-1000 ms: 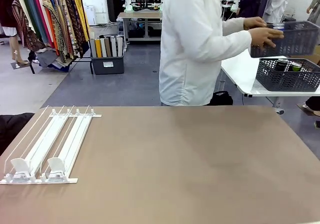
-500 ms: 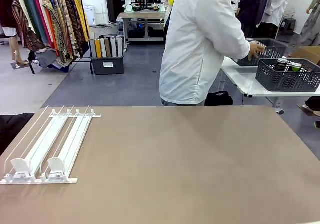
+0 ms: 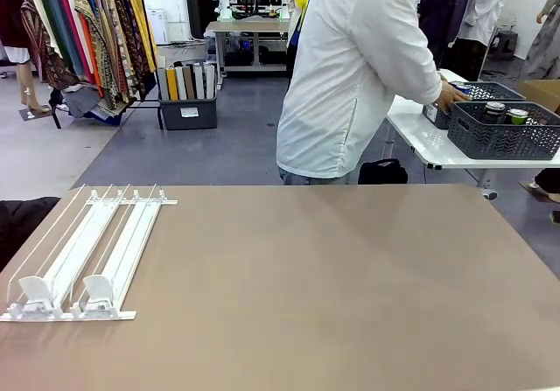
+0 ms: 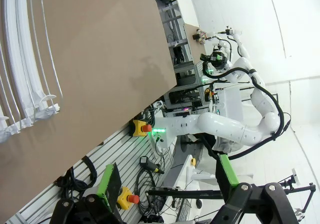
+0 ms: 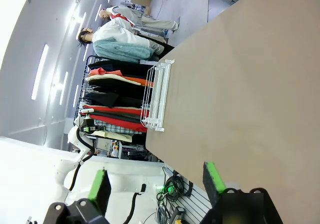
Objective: Retrieve and store the cans from the dispenser.
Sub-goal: Pick up one can from the Automatic Can Dispenser and place it in the middle of the table.
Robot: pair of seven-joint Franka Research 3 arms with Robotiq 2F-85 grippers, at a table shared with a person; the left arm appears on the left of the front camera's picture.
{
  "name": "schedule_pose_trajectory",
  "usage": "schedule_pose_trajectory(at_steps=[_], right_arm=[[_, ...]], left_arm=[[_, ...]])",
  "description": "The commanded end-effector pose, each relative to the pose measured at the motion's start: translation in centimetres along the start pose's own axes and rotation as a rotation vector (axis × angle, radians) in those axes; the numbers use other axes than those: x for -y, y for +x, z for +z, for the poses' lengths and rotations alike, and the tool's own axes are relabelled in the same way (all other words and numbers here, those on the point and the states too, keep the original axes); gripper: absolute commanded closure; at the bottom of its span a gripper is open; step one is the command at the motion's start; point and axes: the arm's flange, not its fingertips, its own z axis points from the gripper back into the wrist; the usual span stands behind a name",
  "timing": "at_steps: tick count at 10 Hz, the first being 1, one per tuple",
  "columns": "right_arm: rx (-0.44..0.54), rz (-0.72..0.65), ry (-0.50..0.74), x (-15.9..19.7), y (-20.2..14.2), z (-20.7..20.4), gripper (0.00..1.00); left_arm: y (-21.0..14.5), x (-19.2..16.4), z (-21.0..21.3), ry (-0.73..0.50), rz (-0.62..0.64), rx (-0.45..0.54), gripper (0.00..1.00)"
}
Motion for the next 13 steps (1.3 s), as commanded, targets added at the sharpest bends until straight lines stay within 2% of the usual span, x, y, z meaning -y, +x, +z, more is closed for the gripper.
schedule_pose_trajectory(at_steps=[1, 13], right_arm=[[-0.009, 0.016, 0.001, -0.13, 0.09, 0.28, 0.0], [-0.009, 0.016, 0.001, -0.13, 0.09, 0.28, 0.0]], left_arm=[[0.03, 0.22, -0.13, -0.026, -0.007, 0.013, 0.0], [0.03, 0.22, -0.13, -0.026, -0.007, 0.013, 0.0]])
